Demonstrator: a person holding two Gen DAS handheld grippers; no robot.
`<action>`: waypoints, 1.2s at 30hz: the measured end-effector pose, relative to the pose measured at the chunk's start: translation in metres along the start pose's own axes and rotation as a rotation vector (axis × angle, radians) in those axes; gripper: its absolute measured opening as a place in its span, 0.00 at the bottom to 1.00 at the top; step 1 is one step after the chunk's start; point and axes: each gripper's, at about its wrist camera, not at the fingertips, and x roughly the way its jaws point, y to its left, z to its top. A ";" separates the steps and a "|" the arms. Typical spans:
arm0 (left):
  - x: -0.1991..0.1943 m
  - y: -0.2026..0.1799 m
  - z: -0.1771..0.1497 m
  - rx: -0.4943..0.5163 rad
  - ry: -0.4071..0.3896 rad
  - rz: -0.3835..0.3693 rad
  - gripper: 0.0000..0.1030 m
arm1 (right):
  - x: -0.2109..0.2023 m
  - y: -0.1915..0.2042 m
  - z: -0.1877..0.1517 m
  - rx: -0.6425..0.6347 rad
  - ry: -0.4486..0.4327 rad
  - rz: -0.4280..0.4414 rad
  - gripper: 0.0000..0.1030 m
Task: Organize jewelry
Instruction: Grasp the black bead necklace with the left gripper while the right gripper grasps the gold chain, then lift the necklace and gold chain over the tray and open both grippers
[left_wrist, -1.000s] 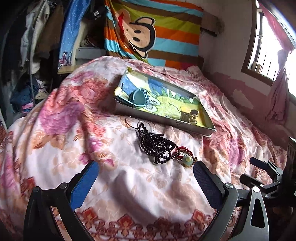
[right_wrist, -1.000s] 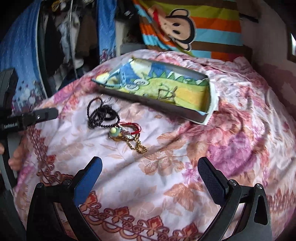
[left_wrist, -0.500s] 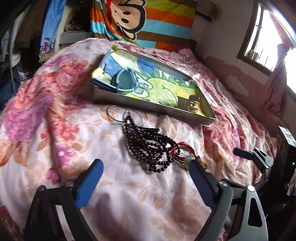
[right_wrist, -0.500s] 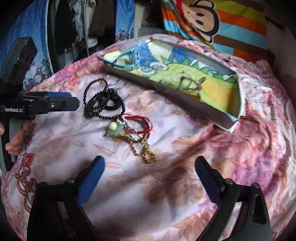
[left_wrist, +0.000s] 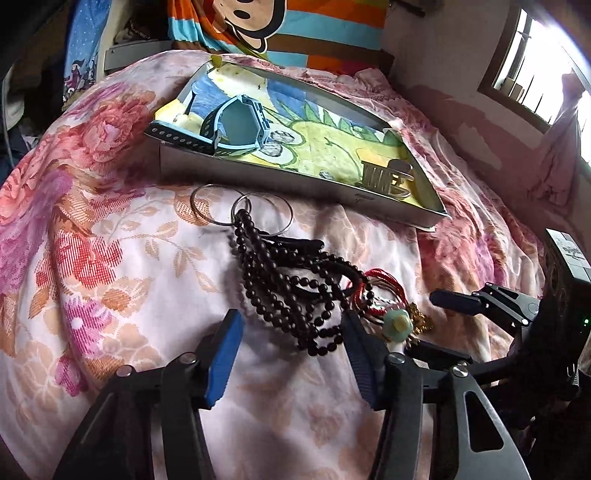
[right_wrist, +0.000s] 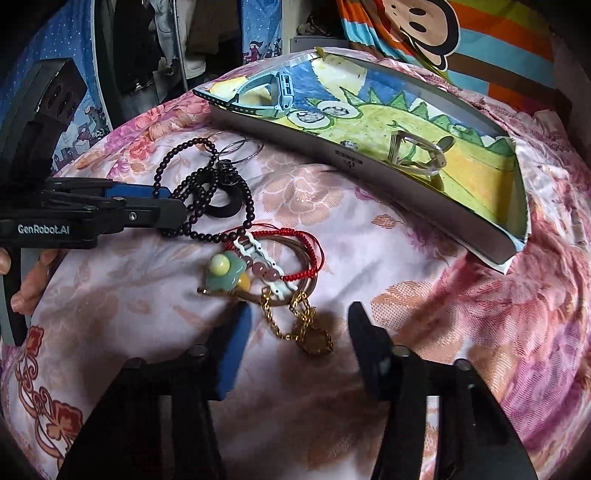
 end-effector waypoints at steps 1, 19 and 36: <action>0.001 0.000 0.001 0.001 0.001 0.002 0.47 | 0.001 -0.001 0.000 0.005 0.002 0.006 0.41; -0.004 -0.012 -0.013 0.030 0.089 0.085 0.11 | -0.008 0.003 -0.012 0.060 0.060 0.055 0.14; -0.032 -0.008 -0.046 -0.201 0.179 -0.080 0.06 | -0.066 0.002 -0.029 0.144 -0.078 0.035 0.13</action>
